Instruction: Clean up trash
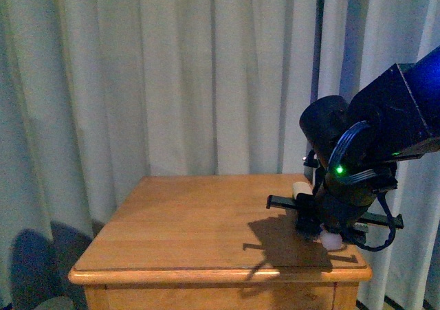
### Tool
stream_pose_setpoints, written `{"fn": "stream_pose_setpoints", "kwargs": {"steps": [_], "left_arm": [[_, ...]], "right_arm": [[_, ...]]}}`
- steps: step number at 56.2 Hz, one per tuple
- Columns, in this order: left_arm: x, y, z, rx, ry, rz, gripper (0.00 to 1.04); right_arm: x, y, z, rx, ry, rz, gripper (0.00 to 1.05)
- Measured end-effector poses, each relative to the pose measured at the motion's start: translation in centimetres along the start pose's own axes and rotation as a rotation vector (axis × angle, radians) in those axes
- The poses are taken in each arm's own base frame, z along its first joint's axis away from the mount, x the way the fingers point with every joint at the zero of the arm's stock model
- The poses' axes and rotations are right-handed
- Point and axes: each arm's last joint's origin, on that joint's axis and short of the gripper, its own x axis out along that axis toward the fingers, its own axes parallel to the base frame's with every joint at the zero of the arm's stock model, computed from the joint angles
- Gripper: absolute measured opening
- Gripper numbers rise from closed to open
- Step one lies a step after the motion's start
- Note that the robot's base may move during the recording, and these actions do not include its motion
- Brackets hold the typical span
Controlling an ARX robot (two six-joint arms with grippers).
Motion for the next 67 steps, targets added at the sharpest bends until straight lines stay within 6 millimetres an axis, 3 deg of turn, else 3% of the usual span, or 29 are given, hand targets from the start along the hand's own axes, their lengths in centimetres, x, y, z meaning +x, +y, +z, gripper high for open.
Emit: {"fn": "stream_pose_setpoints", "kwargs": {"steps": [13, 21, 26, 33, 43, 56, 67], "left_arm": [[0.0, 0.0, 0.0, 0.0, 0.0, 0.0, 0.29], [0.0, 0.0, 0.0, 0.0, 0.0, 0.0, 0.29], [0.0, 0.0, 0.0, 0.0, 0.0, 0.0, 0.29], [0.0, 0.0, 0.0, 0.0, 0.0, 0.0, 0.29], [0.0, 0.0, 0.0, 0.0, 0.0, 0.0, 0.29], [0.0, 0.0, 0.0, 0.0, 0.0, 0.0, 0.29], [0.0, 0.0, 0.0, 0.0, 0.0, 0.0, 0.29]], "right_arm": [[-2.2, -1.0, -0.1, -0.074, -0.136, -0.027, 0.2], [-6.3, -2.0, 0.2, -0.132, -0.317, -0.034, 0.2], [-10.6, -3.6, -0.3, -0.179, -0.471, -0.03, 0.2], [-14.7, -6.0, -2.2, -0.203, -0.587, -0.046, 0.2], [-18.9, -9.2, -6.0, -0.191, -0.651, -0.083, 0.2], [-24.4, -10.4, -9.7, -0.22, -0.82, -0.088, 0.2], [-27.0, -10.9, -12.3, -0.218, -0.915, -0.109, 0.2]]}}
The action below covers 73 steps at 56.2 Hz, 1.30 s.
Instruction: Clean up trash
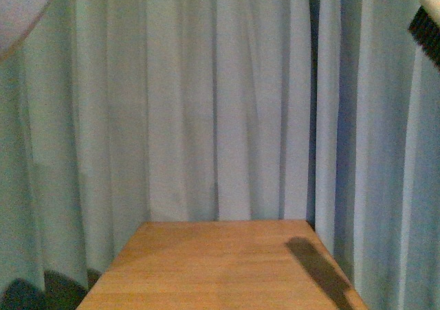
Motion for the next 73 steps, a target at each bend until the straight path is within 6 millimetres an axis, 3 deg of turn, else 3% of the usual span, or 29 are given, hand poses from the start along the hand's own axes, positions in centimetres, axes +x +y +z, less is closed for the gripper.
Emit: {"fn": "stream_pose_setpoints", "kwargs": {"steps": [18, 73], "left_arm": [[0.0, 0.0, 0.0, 0.0, 0.0, 0.0, 0.29], [0.0, 0.1, -0.3, -0.003, 0.01, 0.005, 0.28]], "right_arm": [[-2.4, -0.4, -0.4, -0.02, -0.049, -0.056, 0.2], [-2.5, -0.3, -0.7, -0.027, -0.039, -0.056, 0.2]]}}
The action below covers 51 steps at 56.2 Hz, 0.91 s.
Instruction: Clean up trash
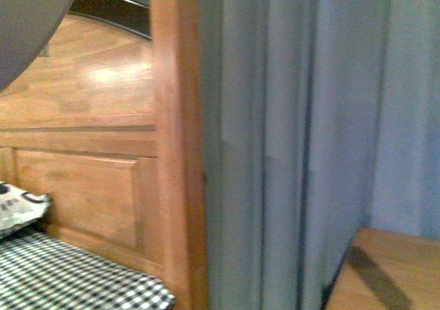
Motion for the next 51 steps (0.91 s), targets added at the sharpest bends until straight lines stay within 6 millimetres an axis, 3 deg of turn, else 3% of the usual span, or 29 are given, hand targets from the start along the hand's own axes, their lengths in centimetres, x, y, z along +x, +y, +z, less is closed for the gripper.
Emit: {"fn": "stream_pose_setpoints", "kwargs": {"steps": [51], "left_arm": [[-0.01, -0.01, -0.08, -0.001, 0.002, -0.002, 0.28]], "right_arm": [[0.0, 0.0, 0.0, 0.0, 0.0, 0.0, 0.2]]}}
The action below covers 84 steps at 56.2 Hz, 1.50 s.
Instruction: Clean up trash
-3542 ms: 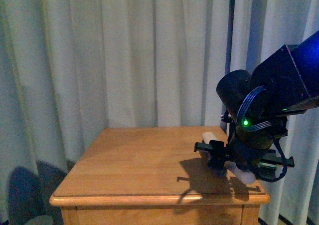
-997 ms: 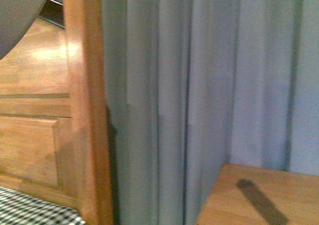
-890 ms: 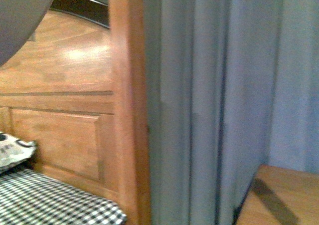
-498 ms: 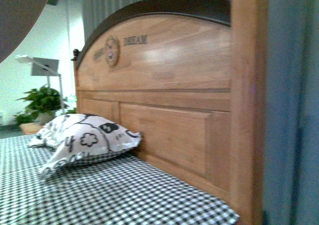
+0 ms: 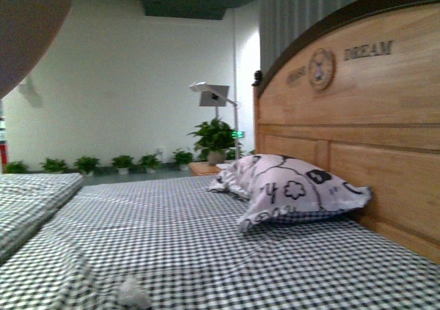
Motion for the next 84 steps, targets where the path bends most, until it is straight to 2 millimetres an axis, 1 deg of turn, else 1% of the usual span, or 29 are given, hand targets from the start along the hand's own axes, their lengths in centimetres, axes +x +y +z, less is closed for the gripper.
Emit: {"fn": "stream_pose_setpoints", "kwargs": {"steps": [9, 15, 17, 18, 20, 23, 27, 37, 39, 44, 48, 50, 61, 73, 78, 84], "left_arm": [[-0.1, 0.1, 0.1, -0.001, -0.003, 0.025, 0.28], [0.0, 0.0, 0.0, -0.001, -0.001, 0.008, 0.28], [0.1, 0.1, 0.0, -0.004, 0.061, 0.02, 0.28], [0.3, 0.1, 0.1, -0.009, 0.126, 0.018, 0.28], [0.9, 0.3, 0.3, -0.009, 0.25, 0.007, 0.28], [1.8, 0.7, 0.2, 0.002, 0.371, -0.015, 0.28], [3.1, 1.3, -0.8, 0.036, 0.448, -0.056, 0.28], [7.4, 3.0, -2.2, 0.224, 0.466, -0.143, 0.28], [8.6, 3.4, -2.6, 0.278, 0.47, -0.175, 0.28], [11.0, 4.0, -4.6, 0.399, 0.507, -0.268, 0.28], [12.3, 4.3, -6.1, 0.464, 0.531, -0.355, 0.28], [12.9, 4.4, -6.5, 0.482, 0.534, -0.385, 0.28], [15.1, 5.0, -7.9, 0.534, 0.555, -0.48, 0.28], [16.9, 5.6, -9.3, 0.549, 0.583, -0.533, 0.28], [17.3, 5.8, -10.0, 0.552, 0.599, -0.545, 0.28], [17.3, 6.1, -11.0, 0.545, 0.632, -0.566, 0.28]], "right_arm": [[0.0, 0.1, 0.0, -0.004, 0.0, 0.018, 0.2], [0.0, 0.1, 0.0, -0.003, 0.001, 0.009, 0.2], [0.0, 0.1, 0.0, -0.003, 0.002, 0.006, 0.2], [0.0, 0.0, 0.0, -0.003, 0.002, 0.002, 0.2], [0.0, 0.0, 0.0, -0.003, 0.002, -0.003, 0.2], [0.0, 0.0, 0.0, -0.003, 0.002, -0.003, 0.2], [0.0, 0.0, 0.0, -0.002, 0.002, -0.002, 0.2], [0.0, 0.0, 0.0, -0.002, 0.001, 0.001, 0.2], [0.0, 0.0, 0.0, -0.002, 0.001, 0.0, 0.2], [0.0, 0.0, 0.0, -0.002, 0.001, 0.002, 0.2], [0.0, 0.0, 0.0, -0.002, 0.001, 0.001, 0.2], [0.0, 0.0, 0.0, -0.002, 0.001, 0.001, 0.2], [0.0, 0.0, 0.0, -0.002, 0.001, 0.001, 0.2], [0.0, 0.0, 0.0, -0.002, 0.001, 0.001, 0.2], [0.0, 0.0, 0.0, -0.002, 0.001, 0.001, 0.2], [0.0, 0.0, 0.0, -0.002, 0.001, 0.001, 0.2]]}}
